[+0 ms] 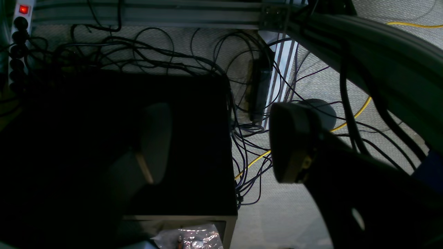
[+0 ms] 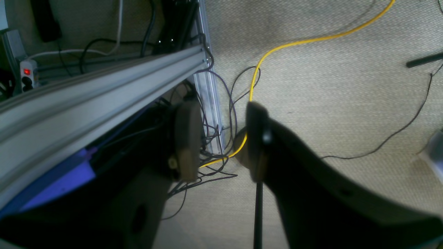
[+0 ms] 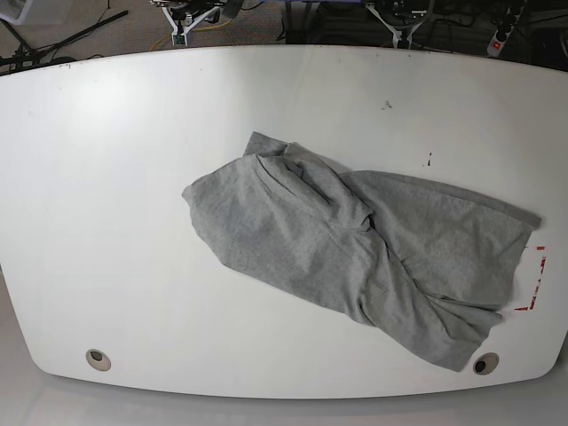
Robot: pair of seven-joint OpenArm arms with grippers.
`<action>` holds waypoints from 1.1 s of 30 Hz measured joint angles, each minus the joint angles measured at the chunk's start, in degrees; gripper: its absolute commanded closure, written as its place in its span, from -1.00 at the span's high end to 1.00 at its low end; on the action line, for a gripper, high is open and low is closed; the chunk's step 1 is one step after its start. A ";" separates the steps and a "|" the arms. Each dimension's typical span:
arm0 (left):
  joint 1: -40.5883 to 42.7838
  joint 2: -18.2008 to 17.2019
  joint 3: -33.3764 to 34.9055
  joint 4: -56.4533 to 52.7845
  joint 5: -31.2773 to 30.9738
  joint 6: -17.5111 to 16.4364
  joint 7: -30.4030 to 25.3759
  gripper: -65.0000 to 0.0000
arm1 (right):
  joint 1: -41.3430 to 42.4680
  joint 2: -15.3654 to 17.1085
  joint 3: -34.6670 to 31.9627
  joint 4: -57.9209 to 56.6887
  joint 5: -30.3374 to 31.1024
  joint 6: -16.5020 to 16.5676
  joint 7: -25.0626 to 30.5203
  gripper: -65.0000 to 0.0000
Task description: Fold the T-shirt properly
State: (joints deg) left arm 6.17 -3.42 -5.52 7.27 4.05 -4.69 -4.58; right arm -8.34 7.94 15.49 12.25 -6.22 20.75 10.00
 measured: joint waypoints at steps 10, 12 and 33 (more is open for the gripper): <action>1.14 -0.61 0.17 0.15 0.24 0.04 -0.22 0.26 | 0.61 -2.54 0.15 -0.07 0.00 0.00 -0.17 -0.37; 1.49 -0.63 0.17 0.35 0.20 0.11 -0.26 0.26 | 0.50 -2.43 0.17 -0.04 0.00 -0.57 -0.15 -0.37; 19.61 -0.44 -0.09 29.57 -0.07 -0.07 -1.90 0.25 | -18.14 -4.44 0.02 23.98 0.35 -0.20 -0.81 -0.38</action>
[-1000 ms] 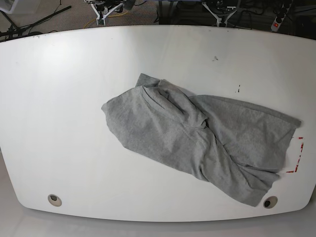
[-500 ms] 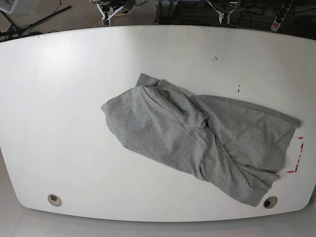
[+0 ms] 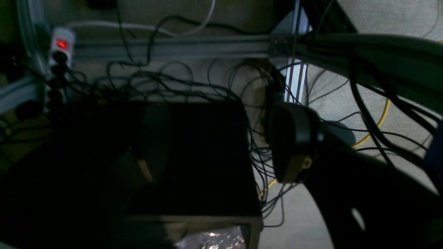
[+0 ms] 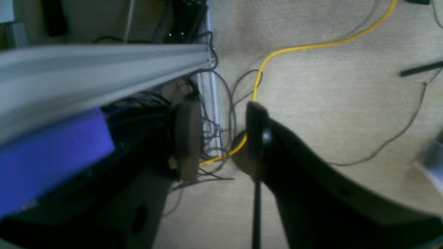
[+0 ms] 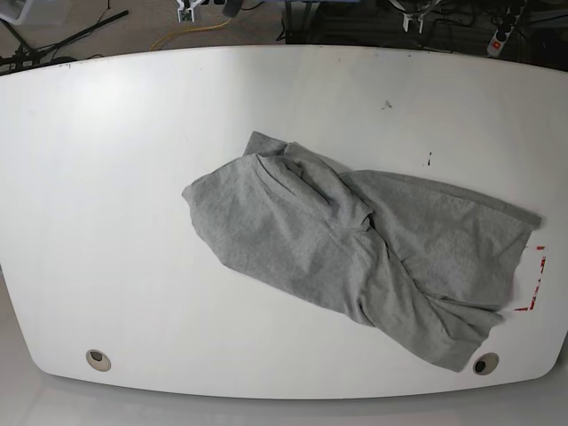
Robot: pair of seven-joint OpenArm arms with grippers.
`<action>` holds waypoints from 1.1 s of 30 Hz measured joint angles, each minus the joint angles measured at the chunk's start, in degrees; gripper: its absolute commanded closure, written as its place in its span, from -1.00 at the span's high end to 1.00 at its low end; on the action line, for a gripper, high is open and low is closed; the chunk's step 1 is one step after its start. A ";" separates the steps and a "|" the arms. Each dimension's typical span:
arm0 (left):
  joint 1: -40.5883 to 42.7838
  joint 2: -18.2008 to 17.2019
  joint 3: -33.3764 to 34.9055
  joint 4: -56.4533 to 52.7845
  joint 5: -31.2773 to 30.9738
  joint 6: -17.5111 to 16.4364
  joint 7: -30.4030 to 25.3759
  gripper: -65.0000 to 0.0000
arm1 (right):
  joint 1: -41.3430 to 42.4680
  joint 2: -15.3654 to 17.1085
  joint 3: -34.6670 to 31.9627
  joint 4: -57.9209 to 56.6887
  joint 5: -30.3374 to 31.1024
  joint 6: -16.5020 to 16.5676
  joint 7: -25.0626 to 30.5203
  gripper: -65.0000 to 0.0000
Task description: Fold the T-shirt properly
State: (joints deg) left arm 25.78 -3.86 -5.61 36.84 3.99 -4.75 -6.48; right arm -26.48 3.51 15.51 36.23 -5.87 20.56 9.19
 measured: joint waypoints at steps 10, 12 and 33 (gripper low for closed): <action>16.48 0.39 -2.71 25.16 -0.13 -0.37 0.63 0.24 | -12.02 -1.44 -0.04 17.27 0.02 0.48 -0.02 -0.38; 19.47 0.31 -3.26 29.97 -0.11 -0.11 0.46 0.24 | -14.62 -1.84 -0.15 21.11 0.11 0.44 -0.55 -0.38; 44.00 -1.60 -11.52 68.22 -17.42 -0.33 0.83 0.24 | -39.98 4.76 -4.72 64.28 20.28 2.93 -9.60 -0.38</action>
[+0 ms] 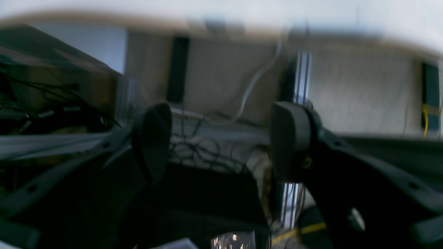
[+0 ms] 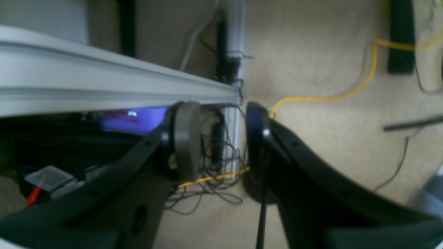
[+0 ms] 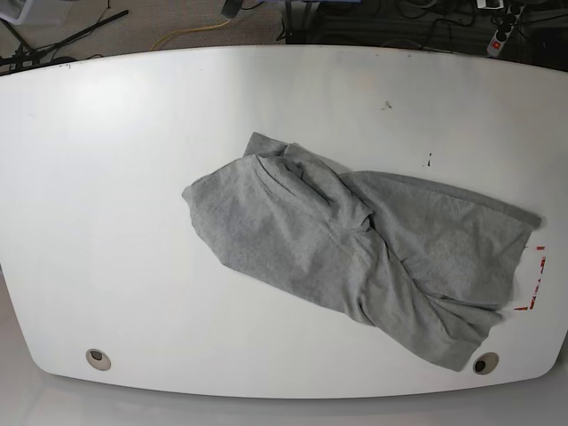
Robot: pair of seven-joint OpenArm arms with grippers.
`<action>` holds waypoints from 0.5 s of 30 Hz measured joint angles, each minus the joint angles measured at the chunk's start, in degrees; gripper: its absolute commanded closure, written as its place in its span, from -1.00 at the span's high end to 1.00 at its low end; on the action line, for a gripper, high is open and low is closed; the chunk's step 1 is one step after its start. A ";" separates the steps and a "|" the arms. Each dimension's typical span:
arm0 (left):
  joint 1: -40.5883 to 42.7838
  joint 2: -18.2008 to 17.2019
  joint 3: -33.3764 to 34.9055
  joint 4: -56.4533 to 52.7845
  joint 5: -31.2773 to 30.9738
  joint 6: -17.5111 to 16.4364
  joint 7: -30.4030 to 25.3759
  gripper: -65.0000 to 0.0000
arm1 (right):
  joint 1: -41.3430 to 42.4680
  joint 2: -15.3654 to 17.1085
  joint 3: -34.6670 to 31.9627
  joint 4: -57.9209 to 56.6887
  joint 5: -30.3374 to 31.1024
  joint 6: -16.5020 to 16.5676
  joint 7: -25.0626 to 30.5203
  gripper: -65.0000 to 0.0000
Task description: Fold the T-shirt properly
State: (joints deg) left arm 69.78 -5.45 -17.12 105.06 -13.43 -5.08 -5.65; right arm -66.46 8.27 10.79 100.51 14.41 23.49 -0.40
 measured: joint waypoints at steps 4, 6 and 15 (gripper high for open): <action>0.85 -0.11 -3.52 4.11 -3.48 -0.02 0.02 0.25 | -0.92 0.00 0.04 5.57 -0.02 -0.04 -0.35 -0.38; 0.57 -0.13 -5.25 5.35 -5.22 -0.02 -0.26 0.26 | -0.48 0.00 0.11 8.39 0.00 -0.15 -0.07 -0.38; -7.06 -0.13 -6.95 6.23 -6.40 -0.26 0.04 0.26 | 8.66 -0.17 -0.33 11.50 0.22 0.22 -0.33 -0.36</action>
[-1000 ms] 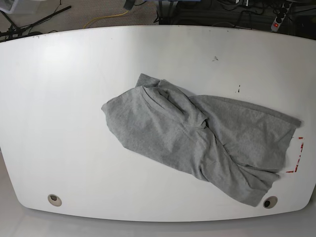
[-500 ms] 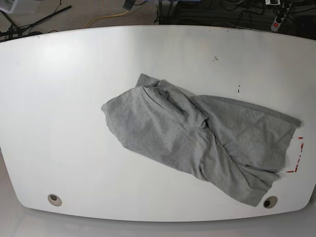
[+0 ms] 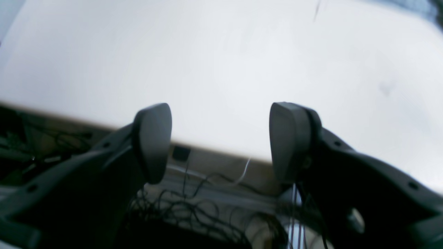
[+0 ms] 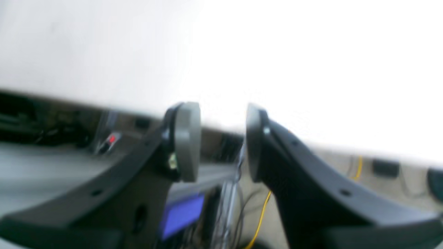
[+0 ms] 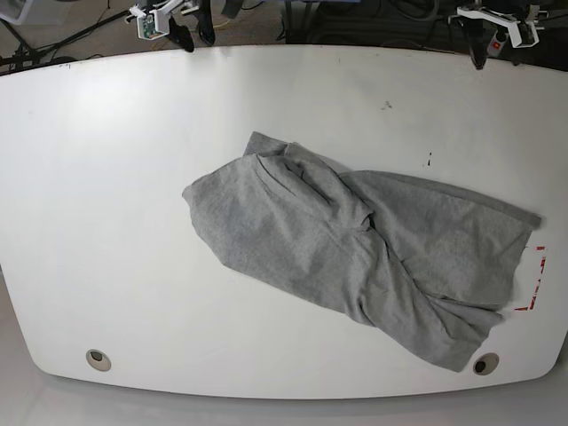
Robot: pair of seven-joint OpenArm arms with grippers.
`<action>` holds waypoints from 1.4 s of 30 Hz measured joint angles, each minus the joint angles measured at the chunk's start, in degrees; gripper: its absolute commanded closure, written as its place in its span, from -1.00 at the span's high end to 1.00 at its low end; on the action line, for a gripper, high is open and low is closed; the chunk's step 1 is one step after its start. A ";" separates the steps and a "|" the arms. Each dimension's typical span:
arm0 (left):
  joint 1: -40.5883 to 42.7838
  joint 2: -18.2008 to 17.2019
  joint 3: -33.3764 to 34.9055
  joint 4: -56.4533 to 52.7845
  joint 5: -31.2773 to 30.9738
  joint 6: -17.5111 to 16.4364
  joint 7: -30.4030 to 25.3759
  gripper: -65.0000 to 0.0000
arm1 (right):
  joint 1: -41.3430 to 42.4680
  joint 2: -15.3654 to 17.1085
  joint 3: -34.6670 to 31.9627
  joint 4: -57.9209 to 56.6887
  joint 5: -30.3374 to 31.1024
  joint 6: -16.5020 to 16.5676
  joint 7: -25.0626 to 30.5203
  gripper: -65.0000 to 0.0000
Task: Fold the T-shirt properly
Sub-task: 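Reach both grippers to the grey T-shirt and pinch two edges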
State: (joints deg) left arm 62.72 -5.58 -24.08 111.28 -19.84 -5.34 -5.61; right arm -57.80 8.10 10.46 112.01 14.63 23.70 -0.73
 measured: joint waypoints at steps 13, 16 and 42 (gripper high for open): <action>-9.22 -0.15 -0.35 -0.15 0.07 0.26 7.96 0.26 | 15.19 0.17 -4.81 -0.04 -0.92 -0.17 -9.07 0.56; -11.21 -0.17 -2.34 -0.11 0.07 -0.98 10.08 0.26 | 19.04 0.15 -7.65 -0.04 -0.85 0.37 -12.28 0.57; -20.70 -0.02 -9.35 -0.11 11.89 -10.58 14.32 0.25 | 48.54 -0.15 -17.55 -17.18 -15.91 0.24 -26.47 0.16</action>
State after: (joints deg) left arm 42.02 -5.61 -33.43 111.18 -7.94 -15.92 8.71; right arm -9.26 7.94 -7.09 94.83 -1.28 23.94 -27.20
